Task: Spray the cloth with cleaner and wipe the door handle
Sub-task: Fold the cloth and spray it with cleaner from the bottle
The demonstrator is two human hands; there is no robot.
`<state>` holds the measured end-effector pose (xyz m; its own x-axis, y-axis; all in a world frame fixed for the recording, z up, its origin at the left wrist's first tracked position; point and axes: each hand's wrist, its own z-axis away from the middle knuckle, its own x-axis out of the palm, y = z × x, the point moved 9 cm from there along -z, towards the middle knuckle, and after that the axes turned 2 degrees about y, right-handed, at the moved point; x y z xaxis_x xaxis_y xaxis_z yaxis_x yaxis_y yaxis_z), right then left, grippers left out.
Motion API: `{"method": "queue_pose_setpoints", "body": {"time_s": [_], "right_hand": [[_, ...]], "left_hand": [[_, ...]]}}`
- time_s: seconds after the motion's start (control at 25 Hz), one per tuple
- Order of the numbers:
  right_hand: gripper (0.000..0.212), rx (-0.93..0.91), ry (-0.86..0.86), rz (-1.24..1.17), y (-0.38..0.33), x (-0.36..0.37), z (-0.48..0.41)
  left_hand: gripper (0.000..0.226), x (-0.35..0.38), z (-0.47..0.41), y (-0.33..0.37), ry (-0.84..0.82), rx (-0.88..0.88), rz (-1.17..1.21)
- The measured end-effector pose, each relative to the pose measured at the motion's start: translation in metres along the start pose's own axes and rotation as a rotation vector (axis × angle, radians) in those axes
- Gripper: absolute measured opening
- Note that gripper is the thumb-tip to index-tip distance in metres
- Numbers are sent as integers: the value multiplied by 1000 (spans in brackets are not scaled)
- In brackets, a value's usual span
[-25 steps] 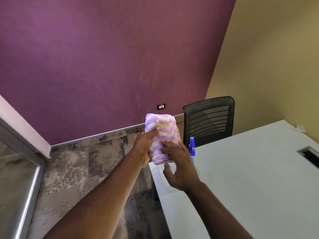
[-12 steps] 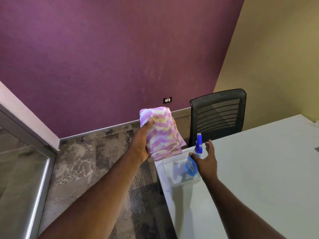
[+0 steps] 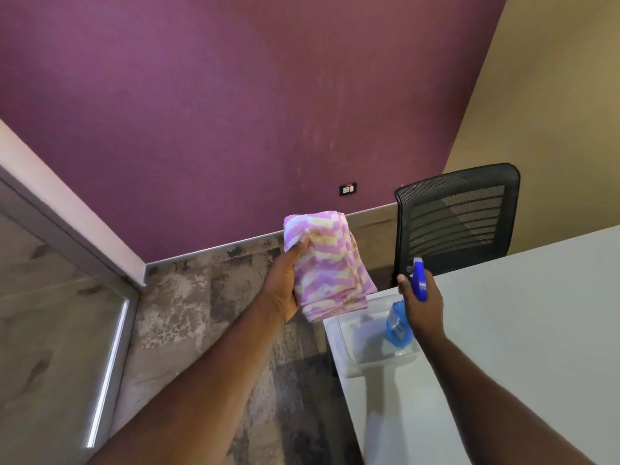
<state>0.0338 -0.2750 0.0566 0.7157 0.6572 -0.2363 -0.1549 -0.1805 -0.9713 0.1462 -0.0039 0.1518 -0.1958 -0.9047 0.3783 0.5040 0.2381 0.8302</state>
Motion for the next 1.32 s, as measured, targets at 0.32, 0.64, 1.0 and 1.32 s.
{"method": "queue_pose_setpoints", "body": {"time_s": [0.32,0.64,1.0,1.32], "right_hand": [[13,-270,40,-59,-135,-13,15],[19,-584,-61,-65,-356,-41,62],[10,-664,-167,46,-484,-33,118],[35,-652,-134,100,-516,-23,132]], "left_hand": [[53,39,10,65,-96,135,5],[43,110,56,189,-234,352,29],[47,137,108,268,-313,518,-1],[39,132,129,290,-312,559,-34]]}}
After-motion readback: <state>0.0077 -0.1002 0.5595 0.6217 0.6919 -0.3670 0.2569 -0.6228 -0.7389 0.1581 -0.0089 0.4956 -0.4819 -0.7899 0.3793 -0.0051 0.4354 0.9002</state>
